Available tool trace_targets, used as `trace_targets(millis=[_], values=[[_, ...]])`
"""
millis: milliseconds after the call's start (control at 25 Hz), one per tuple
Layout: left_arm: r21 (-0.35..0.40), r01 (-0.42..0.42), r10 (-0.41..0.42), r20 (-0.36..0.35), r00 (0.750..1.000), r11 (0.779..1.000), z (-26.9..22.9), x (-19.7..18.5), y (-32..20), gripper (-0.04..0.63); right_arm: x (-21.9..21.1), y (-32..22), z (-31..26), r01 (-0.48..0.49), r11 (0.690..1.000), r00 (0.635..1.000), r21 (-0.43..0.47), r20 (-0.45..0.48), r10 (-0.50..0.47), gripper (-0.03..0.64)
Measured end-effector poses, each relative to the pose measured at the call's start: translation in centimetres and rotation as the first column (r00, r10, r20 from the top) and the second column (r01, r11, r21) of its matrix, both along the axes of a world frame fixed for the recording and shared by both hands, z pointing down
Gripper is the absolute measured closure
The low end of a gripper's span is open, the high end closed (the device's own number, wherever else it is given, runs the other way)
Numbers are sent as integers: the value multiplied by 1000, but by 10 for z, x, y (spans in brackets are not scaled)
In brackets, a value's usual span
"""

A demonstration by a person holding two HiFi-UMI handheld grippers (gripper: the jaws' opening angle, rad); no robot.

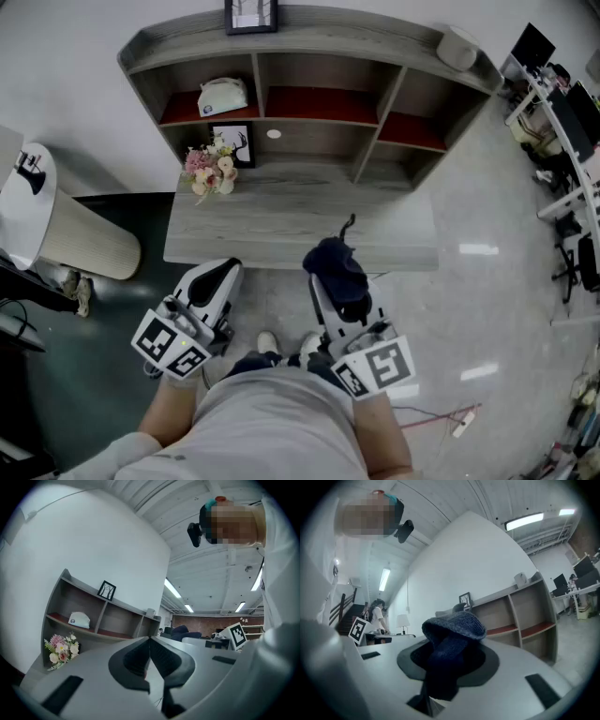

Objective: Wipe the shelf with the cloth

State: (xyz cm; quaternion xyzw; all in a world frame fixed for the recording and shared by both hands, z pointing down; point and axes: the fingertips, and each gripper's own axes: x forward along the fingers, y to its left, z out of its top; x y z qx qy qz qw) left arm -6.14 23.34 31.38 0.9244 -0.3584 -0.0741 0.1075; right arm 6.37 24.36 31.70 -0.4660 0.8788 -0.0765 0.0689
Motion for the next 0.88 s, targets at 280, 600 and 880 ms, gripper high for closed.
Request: trace_targets(millis=[280, 600, 880], values=[[-12, 9, -8, 15, 1000, 1000, 4, 32, -10, 578, 37, -8, 8, -12, 1000, 1000, -14, 19, 12, 502], [-33, 14, -12, 56, 998, 999, 15, 81, -19, 578, 91, -15, 11, -21, 1000, 999, -1, 42, 21, 502], [-69, 42, -37, 69, 997, 997, 27, 97, -27, 578, 105, -28, 22, 17, 1000, 997, -23, 71, -16, 502]])
